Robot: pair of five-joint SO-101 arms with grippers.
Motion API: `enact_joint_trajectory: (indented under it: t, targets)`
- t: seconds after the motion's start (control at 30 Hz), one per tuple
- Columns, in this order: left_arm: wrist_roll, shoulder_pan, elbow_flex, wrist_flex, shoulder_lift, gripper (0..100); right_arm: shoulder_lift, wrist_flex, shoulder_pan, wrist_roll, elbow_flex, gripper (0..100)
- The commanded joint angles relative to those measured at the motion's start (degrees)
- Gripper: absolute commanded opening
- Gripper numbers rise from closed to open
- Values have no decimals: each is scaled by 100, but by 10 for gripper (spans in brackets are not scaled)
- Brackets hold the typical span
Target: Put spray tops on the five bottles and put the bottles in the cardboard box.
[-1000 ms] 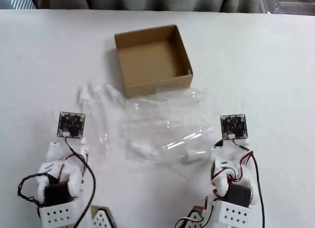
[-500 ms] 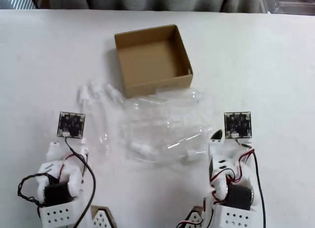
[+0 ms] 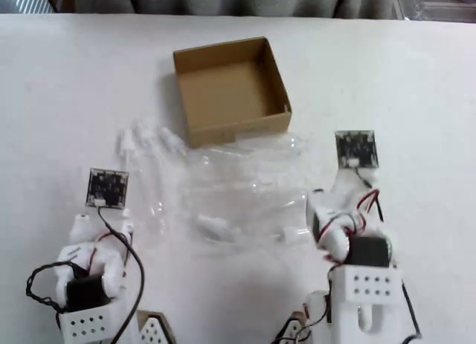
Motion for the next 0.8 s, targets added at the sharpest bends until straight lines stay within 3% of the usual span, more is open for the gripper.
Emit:
enact_joint_trajectory:
  t: [0.0,0.13,0.37,0.6,0.77]
  targets:
    - [-53,-66,-26,-202,-66,20,1042,505,-189,-712,-1090,173]
    - [-53,-66,26,-246,-66,20,2062,989,-523,-1363,-1758,236]
    - [-53,-66,26,-246,-66,20,3363,901,-629,-1442,-2444,226]
    - [-53,-66,26,-246,-66,20,3987,-31,-444,-1389,-2541,224]
    - [-53,-66,26,-246,-66,20,4136,-708,-462,-1055,-3323,76]
